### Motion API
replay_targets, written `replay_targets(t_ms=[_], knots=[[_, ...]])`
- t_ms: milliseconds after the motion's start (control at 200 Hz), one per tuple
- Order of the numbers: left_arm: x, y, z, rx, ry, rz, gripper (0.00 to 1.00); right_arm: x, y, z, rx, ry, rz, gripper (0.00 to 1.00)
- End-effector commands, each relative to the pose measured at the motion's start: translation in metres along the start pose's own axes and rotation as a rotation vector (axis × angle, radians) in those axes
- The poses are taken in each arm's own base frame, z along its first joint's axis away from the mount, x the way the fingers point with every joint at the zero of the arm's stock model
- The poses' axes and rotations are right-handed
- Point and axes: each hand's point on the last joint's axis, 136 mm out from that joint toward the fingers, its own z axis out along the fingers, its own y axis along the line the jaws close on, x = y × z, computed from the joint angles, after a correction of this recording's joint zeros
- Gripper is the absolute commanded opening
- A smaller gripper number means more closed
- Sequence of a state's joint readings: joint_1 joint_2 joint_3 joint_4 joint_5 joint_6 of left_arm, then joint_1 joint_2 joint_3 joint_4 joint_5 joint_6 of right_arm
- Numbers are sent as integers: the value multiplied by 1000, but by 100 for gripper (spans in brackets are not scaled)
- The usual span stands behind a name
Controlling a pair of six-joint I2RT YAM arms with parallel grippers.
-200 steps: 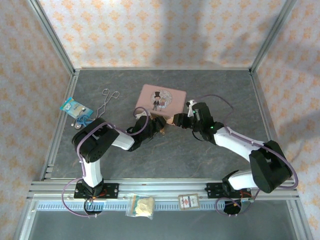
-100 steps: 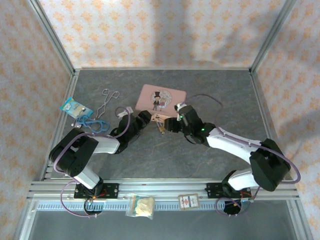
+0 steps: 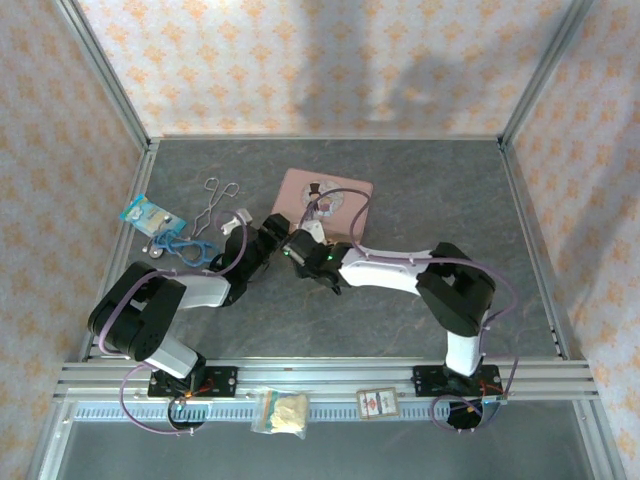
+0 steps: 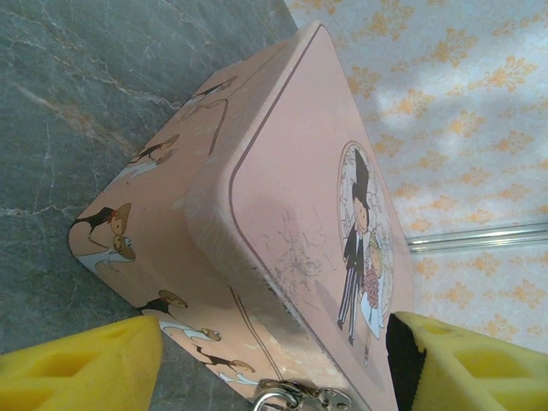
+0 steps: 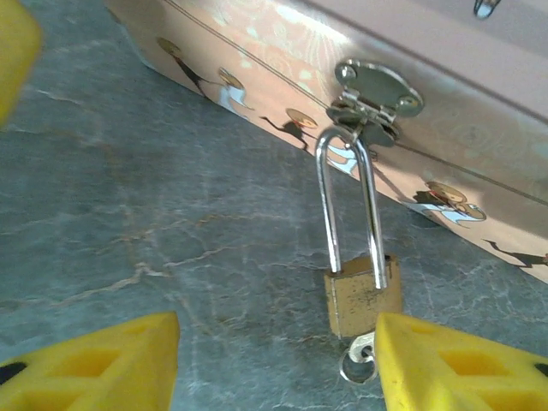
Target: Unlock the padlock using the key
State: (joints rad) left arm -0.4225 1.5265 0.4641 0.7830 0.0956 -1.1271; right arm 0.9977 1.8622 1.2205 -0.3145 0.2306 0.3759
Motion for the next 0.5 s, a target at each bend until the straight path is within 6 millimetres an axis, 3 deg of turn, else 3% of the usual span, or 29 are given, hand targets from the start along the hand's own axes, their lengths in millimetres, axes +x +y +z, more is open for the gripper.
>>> replay_targets(t_ms=[0,495], knots=[[-7,1,-4,20,-30,-12,69,-1,-27,2,172,-15,5,61],[-9,11,-11,12,-33,-29,69,3,-30,33,215,4,-30,52]])
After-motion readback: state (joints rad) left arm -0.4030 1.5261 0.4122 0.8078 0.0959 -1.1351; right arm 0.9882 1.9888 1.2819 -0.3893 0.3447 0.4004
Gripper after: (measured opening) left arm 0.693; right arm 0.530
